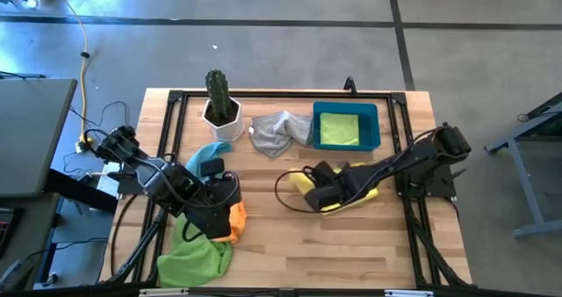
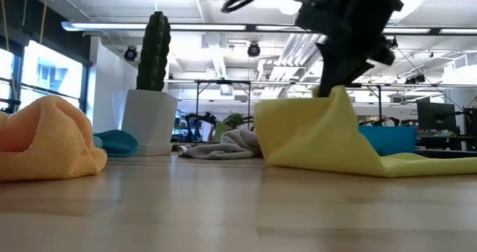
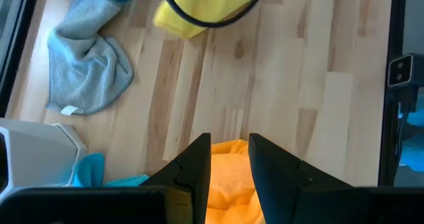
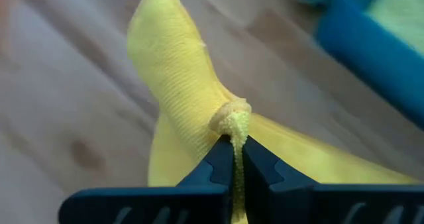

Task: Fold microfiber towels
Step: Fold the yellow microfiber cloth

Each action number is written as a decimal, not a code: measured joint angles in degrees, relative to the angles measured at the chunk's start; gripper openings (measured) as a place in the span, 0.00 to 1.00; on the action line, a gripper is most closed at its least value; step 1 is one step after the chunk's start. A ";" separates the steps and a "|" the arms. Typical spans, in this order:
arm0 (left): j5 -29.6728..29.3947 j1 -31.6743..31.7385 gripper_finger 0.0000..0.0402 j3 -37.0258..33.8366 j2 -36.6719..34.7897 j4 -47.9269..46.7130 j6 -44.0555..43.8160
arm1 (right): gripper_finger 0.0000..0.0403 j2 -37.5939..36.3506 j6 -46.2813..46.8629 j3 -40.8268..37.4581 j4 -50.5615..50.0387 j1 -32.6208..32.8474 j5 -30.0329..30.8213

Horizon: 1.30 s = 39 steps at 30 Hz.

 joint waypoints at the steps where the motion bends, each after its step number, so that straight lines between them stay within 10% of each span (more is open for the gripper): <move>1: -0.34 0.00 0.23 0.00 0.02 0.05 0.00 | 0.00 -0.38 1.15 0.03 -2.08 0.00 0.47; 17: -2.36 0.00 0.23 0.00 0.02 1.00 0.02 | 0.00 -1.14 17.37 0.03 -32.70 -0.24 -0.70; 39: -2.35 0.02 0.23 0.00 0.02 1.28 -0.02 | 0.00 -1.14 20.67 0.03 -38.02 -0.09 -11.96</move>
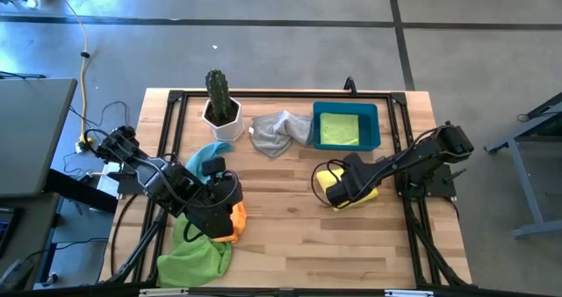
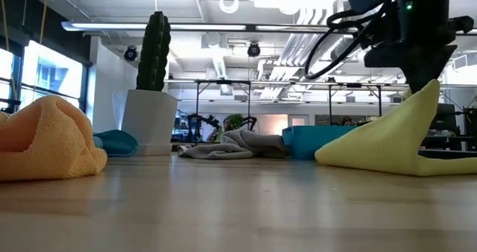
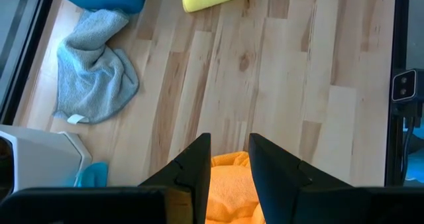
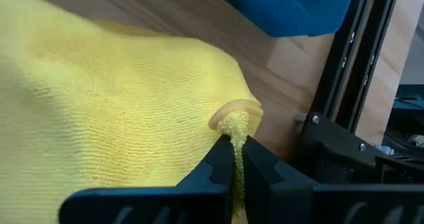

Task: Fold microfiber towels
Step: Fold the yellow microfiber cloth, then put the folded yellow microfiber cloth into the blue bin

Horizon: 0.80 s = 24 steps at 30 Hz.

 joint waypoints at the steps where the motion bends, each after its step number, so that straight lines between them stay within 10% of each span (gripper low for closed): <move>1: 0.00 -0.02 0.23 0.00 0.00 0.00 0.02 | 0.01 0.00 -0.42 0.00 0.13 0.01 -0.37; 13: 0.00 -0.01 0.23 0.00 0.00 -0.02 -0.01 | 0.36 2.19 -7.46 -0.02 -0.92 0.16 -6.23; 24: -2.14 0.37 0.23 0.00 0.00 3.44 0.04 | 0.39 2.89 -10.07 -0.04 2.86 2.27 -3.18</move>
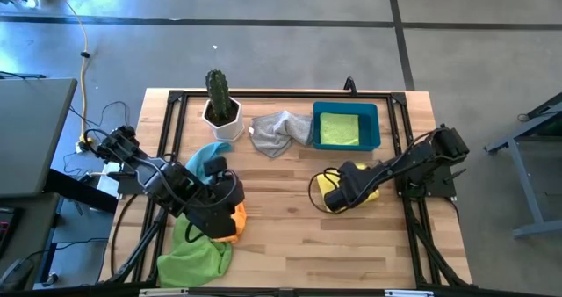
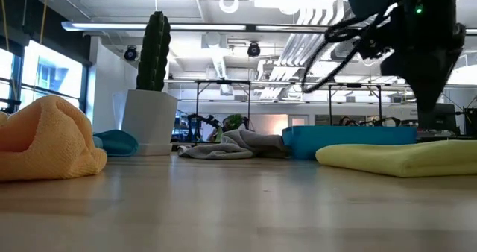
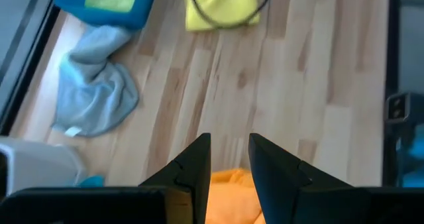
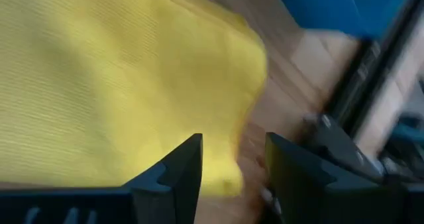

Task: Fold microfiber towels
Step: Put the folded yellow microfiber cloth into the blue bin

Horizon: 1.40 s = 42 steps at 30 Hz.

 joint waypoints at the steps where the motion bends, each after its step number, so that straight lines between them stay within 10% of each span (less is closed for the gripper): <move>1: 0.03 0.08 0.23 0.00 0.00 0.93 0.00 | 0.39 0.00 -0.74 0.00 1.18 0.57 1.01; 24: 0.94 -0.09 0.23 -0.02 -0.02 4.01 -4.52 | 0.37 -7.06 -12.17 -14.77 30.41 21.93 10.97; 42: 0.92 -0.16 0.23 -0.02 -0.02 5.48 -8.13 | 0.37 -7.32 -24.15 -27.18 48.66 22.09 10.13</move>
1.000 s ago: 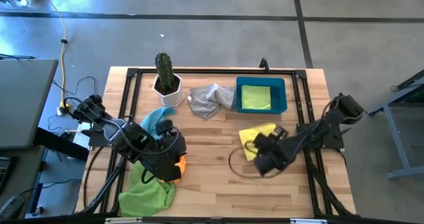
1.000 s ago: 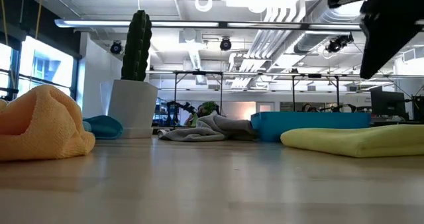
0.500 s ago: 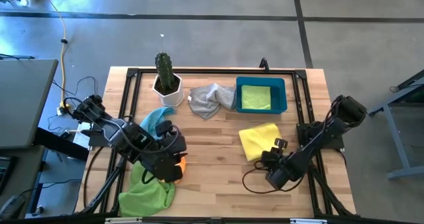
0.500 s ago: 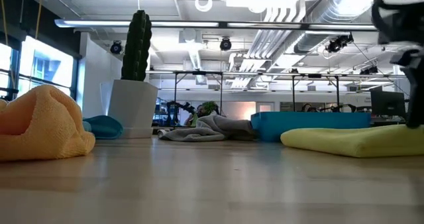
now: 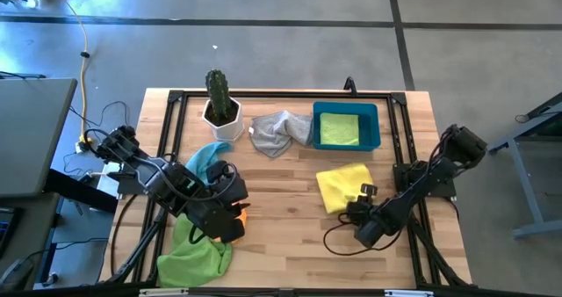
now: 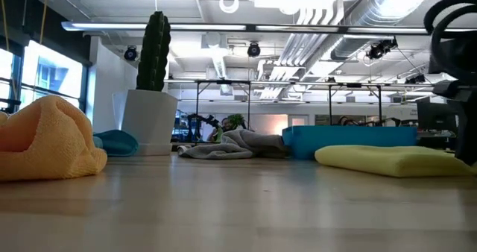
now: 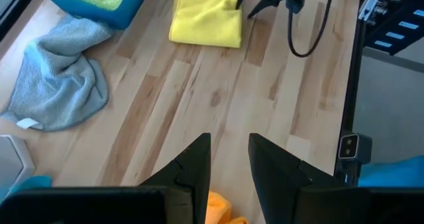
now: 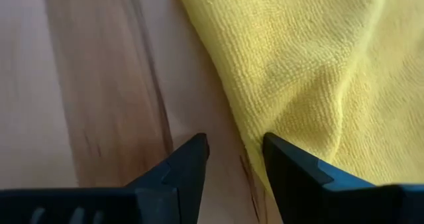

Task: Fold microfiber towels
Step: Put the folded yellow microfiber cloth into the blue bin

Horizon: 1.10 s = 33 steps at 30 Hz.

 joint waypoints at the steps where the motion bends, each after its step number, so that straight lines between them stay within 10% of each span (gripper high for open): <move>1: -0.02 0.00 0.23 0.00 0.00 0.00 0.00 | 0.37 -0.03 -0.21 -0.33 1.05 -0.22 0.24; 33: 0.00 -0.28 0.23 0.00 0.00 0.02 -2.40 | 0.36 0.16 -13.62 -2.06 6.68 -11.06 0.66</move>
